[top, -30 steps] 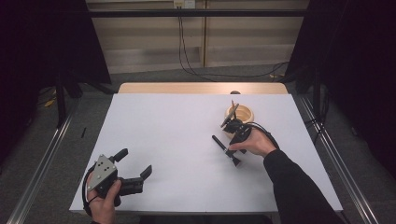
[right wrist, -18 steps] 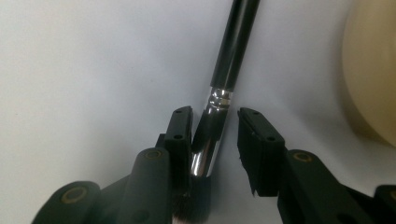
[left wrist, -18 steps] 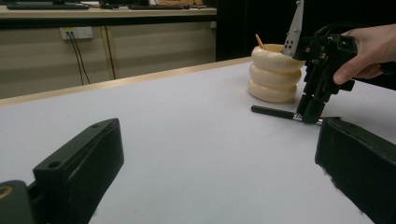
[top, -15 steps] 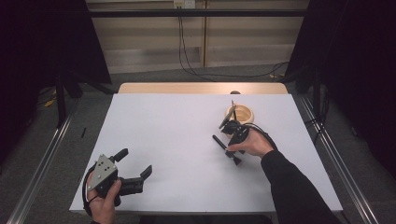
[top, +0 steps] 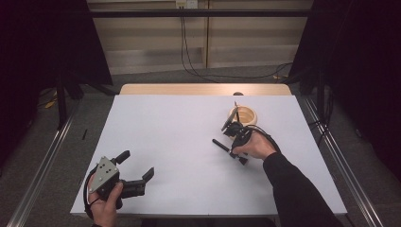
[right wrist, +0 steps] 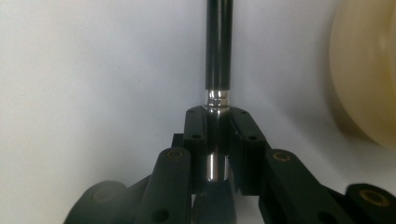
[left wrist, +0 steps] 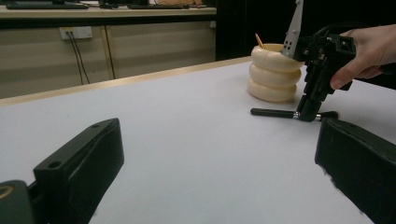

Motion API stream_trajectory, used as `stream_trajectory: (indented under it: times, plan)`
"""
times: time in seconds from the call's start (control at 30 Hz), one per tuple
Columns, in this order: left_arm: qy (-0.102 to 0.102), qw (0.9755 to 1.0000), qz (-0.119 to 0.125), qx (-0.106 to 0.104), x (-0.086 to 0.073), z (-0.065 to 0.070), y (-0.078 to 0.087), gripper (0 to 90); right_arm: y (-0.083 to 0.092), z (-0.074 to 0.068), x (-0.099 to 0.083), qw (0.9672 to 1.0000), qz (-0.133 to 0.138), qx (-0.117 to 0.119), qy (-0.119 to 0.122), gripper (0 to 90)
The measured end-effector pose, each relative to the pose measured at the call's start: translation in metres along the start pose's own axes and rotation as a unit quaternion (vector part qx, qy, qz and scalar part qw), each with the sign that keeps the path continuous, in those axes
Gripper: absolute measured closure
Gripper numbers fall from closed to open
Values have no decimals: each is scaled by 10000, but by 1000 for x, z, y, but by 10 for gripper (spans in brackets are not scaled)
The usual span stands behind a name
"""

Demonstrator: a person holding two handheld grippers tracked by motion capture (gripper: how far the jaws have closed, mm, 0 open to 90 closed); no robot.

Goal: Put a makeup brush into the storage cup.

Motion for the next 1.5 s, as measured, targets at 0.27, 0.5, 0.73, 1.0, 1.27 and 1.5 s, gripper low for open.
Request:
stream_trajectory:
  times: [0.27, 0.5, 0.73, 1.0, 1.27, 1.5]
  plan:
    - [10, 10000, 1, 28, 0, -1, 0, 13, 0, 2, 0, 10000, 24, 14, 33, 785]
    - [13, 10000, -6, 18, 0, -1, 0, 13, 6, 0, -2, 9999, 96, 95, -85, 785]
    - [17, 10000, -16, 46, 0, -1, 1, 13, 12, -1, -5, 9996, 229, 170, -69, 785]
    - [15, 10000, -2, 36, 0, -1, 1, 12, 20, -5, -9, 9990, 394, 206, 84, 785]
    - [20, 10000, 0, 48, 0, -2, 1, 12, 22, -5, -15, 9974, 660, 286, 53, 785]
    - [13, 10000, -19, 42, 0, -1, 1, 12, 30, -7, -21, 9946, 953, 394, 140, 785]
Point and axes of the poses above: each handheld gripper's, and its own axes: y roughly backward along the jaws, x roughly out of its top, z roughly to its right, the point moved 5 cm from there along -y, roughly forward along the jaws, and after that the axes turned 14 degrees about x, right-handed, at the moved point
